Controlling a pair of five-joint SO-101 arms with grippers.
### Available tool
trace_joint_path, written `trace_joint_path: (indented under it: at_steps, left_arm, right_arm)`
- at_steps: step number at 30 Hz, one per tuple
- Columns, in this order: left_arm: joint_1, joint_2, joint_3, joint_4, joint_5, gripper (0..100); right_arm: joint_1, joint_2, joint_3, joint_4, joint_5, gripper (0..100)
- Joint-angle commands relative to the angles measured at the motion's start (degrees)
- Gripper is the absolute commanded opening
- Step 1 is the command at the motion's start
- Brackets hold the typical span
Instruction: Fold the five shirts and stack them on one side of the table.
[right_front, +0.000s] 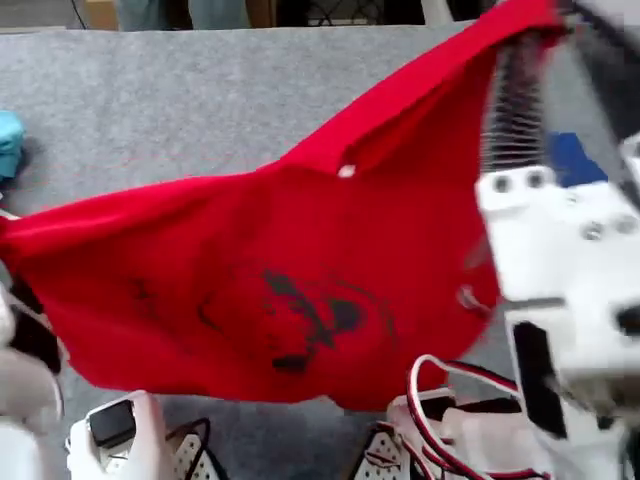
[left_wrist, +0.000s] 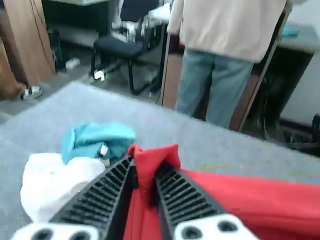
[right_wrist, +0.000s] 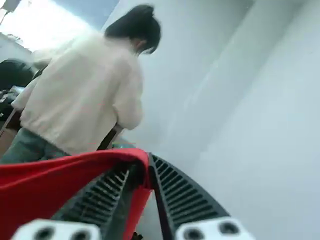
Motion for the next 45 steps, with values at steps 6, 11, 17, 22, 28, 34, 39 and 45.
trace_joint_path:
  at_steps: [6, 11, 17, 22, 28, 34, 39, 45]
  left_arm:
    - [0.6, 4.4, 34.8, -36.7, -0.6, 3]
    - [3.5, 17.3, 50.7, -77.0, -0.8, 3]
    - [4.0, 37.5, 37.6, -93.7, -0.6, 3]
    - [4.0, 54.2, 16.8, -84.3, -0.8, 3]
    - [4.0, 69.4, -1.0, -71.7, -0.9, 3]
    - [3.9, 73.1, -7.5, -52.8, -1.1, 3]
    - [5.3, 73.2, -8.0, -34.3, -10.1, 3]
    - [4.7, 73.8, 0.0, -26.9, -17.7, 3]
  right_arm:
    - [-1.6, 0.8, 30.4, -9.7, 2.2, 1.5]
    - [-1.4, 4.6, 50.6, -36.1, 2.0, 1.5]
    - [-1.4, 16.0, 56.0, -62.2, 1.8, 1.5]
    - [-1.4, 28.3, 46.1, -67.1, 1.8, 1.5]
    - [-0.7, 40.9, 33.3, -60.2, 1.8, 1.5]
    - [-0.8, 43.4, 24.9, -34.9, 1.8, 1.5]
    - [-0.8, 43.6, 17.3, -6.3, 2.0, 1.5]
    - [-1.0, 43.8, 13.1, 11.8, 2.3, 1.5]
